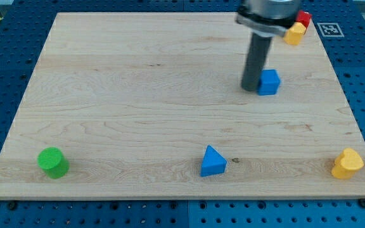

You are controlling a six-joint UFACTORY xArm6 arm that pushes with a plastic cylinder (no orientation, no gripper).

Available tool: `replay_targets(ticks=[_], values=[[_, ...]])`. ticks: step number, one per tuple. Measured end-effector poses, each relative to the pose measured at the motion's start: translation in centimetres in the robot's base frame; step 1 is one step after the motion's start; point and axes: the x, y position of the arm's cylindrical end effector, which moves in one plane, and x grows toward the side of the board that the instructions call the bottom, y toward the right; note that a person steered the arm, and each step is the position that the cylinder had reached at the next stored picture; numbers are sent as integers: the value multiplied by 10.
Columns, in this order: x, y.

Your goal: Slide the yellow heart to the bottom left side of the blue cube

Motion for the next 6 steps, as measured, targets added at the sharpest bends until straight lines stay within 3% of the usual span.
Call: replay_targets(ticks=[1,4,5,6], values=[[1,31],[160,36],[200,62],[199,85]])
